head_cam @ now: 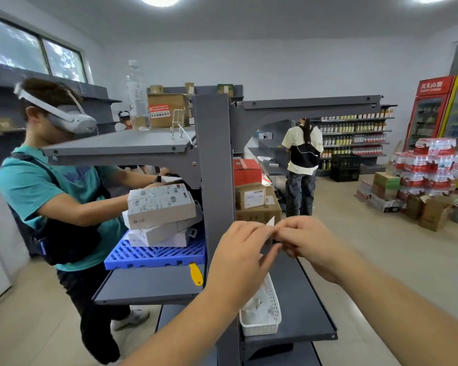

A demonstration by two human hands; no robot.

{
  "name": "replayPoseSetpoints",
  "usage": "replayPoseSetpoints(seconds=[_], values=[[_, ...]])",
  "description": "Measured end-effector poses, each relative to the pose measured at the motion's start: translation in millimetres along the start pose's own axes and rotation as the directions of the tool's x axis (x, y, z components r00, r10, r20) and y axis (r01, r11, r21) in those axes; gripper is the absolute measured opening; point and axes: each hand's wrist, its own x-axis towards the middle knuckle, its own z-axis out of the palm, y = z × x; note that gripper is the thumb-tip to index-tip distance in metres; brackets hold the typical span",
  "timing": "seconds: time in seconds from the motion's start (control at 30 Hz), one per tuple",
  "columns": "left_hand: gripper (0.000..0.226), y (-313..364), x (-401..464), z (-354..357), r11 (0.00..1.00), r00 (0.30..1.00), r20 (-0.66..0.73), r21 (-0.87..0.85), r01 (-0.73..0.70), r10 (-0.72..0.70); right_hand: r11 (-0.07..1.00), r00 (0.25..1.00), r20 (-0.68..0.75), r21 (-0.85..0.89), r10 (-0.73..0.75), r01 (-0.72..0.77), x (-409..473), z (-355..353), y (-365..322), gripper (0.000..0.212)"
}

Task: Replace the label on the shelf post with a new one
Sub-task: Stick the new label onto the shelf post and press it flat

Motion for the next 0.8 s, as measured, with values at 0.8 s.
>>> replayPoseSetpoints(seconds=[0.8], values=[[0.007,-45,28,-73,0.374,0.620,0.137,-0.692,0.618,-0.772,0.971,0.969,-0.131,-0.142,-0.210,0.191,38,59,-40,0.019]])
